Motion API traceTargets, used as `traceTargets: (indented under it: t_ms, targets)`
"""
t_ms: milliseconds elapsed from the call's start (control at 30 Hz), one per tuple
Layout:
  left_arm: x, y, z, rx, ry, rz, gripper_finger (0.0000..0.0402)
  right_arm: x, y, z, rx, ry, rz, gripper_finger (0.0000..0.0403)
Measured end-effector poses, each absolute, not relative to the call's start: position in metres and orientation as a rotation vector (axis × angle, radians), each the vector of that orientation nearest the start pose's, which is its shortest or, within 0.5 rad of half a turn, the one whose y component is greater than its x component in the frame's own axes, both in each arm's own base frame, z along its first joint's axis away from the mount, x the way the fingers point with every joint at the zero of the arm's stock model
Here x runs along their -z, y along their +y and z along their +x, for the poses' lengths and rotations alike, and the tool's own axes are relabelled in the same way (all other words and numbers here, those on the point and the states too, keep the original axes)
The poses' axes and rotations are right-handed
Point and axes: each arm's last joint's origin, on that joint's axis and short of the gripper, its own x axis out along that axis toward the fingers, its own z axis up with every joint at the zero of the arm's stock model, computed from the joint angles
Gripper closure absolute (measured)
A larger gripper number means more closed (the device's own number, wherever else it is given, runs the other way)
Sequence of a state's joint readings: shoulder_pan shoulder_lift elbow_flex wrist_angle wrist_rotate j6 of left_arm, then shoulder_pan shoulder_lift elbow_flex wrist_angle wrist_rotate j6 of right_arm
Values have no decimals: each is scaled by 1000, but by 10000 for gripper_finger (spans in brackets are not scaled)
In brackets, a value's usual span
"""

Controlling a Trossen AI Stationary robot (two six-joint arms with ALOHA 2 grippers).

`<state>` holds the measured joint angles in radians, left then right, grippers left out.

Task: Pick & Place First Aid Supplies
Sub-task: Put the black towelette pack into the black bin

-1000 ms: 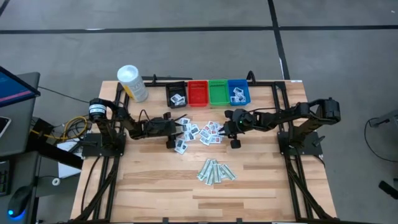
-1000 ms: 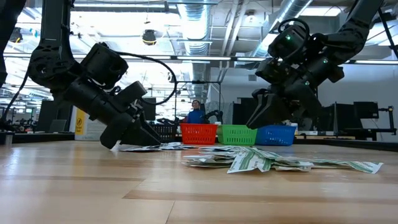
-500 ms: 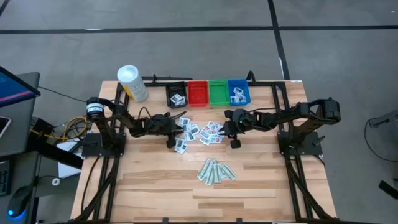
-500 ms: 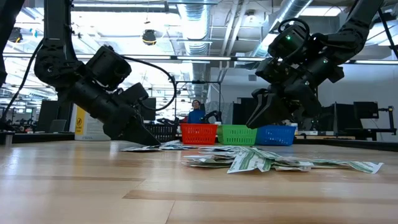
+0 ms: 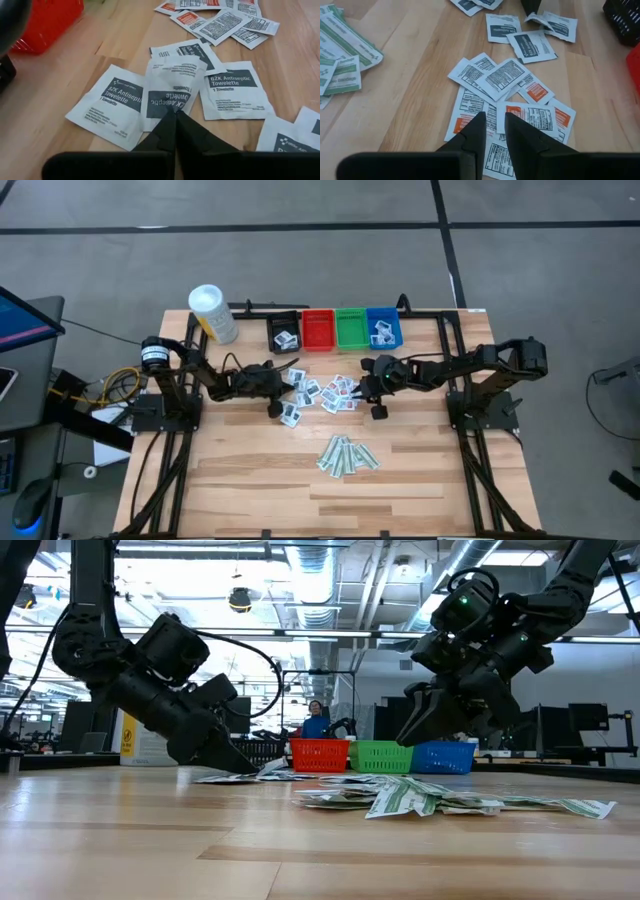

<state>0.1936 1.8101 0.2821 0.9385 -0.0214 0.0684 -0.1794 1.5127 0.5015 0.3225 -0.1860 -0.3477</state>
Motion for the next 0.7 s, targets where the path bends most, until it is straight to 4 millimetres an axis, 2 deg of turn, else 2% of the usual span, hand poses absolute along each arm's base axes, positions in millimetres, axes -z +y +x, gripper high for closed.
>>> traceTargets:
  t_ms: [433, 567, 700]
  targets:
    - [-79, 29, 240, -149, 424, 87, 394, -130, -41, 257, -124, 667, -209, 338]
    - [-86, 31, 242, -236, 347, 104, 395, -130, -41, 257, -124, 666, -209, 338]
    - [-98, 37, 244, -427, 236, 121, 393, -131, -41, 257, -123, 661, -210, 338]
